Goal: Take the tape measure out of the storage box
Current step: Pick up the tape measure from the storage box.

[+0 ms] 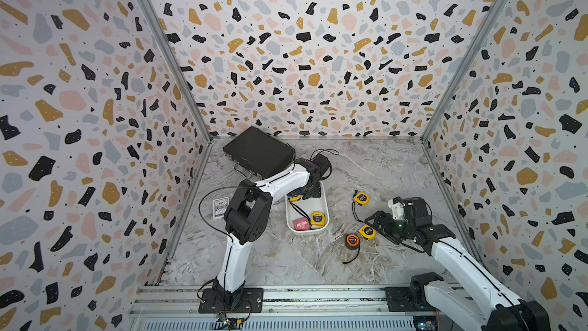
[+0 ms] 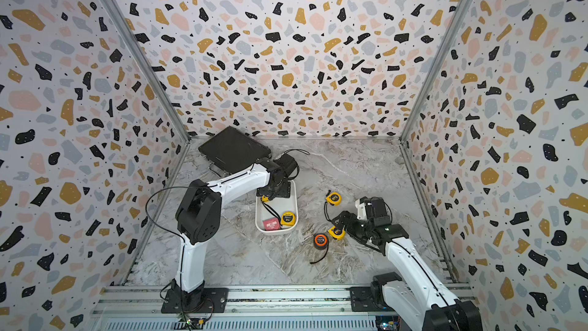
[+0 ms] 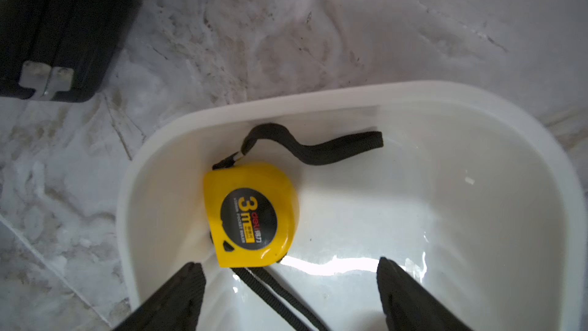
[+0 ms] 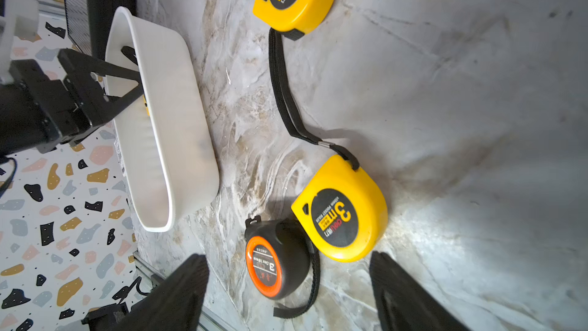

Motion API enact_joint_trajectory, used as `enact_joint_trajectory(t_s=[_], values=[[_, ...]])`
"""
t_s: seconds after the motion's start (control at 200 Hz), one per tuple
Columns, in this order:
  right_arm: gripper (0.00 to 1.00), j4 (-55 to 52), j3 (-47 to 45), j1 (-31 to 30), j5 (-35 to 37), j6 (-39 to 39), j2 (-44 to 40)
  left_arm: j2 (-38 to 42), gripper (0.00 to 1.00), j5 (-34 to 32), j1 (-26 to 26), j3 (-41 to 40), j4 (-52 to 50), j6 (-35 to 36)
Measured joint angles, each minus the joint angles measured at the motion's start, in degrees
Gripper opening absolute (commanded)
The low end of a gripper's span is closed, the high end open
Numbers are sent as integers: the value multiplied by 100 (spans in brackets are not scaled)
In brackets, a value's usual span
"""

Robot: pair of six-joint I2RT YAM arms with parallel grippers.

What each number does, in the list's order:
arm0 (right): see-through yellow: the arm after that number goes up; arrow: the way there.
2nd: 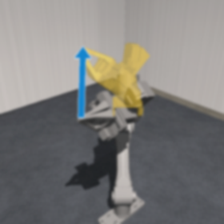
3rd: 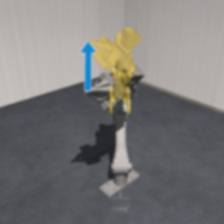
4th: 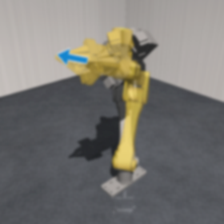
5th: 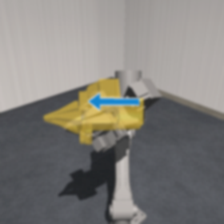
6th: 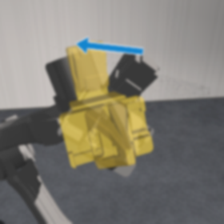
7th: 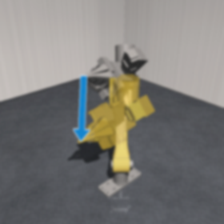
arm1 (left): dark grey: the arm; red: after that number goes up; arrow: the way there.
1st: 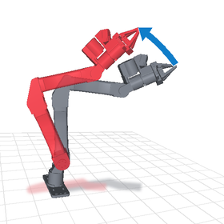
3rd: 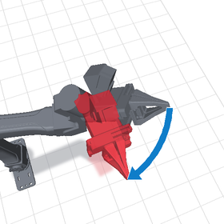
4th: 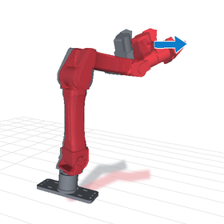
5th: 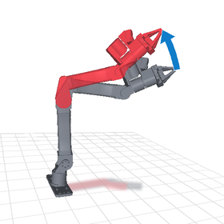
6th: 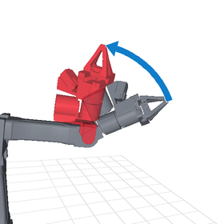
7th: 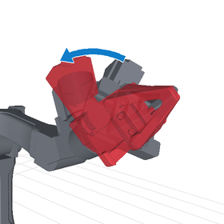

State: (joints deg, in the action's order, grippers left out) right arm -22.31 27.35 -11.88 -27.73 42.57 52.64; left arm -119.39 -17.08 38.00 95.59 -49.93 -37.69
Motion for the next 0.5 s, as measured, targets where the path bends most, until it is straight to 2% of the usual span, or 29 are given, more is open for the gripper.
enact_joint_trajectory(t_s=[0.501], values=[[85,-2,122,0,-39,-173,271,0,88,-103,-72,-413,376,-435]])
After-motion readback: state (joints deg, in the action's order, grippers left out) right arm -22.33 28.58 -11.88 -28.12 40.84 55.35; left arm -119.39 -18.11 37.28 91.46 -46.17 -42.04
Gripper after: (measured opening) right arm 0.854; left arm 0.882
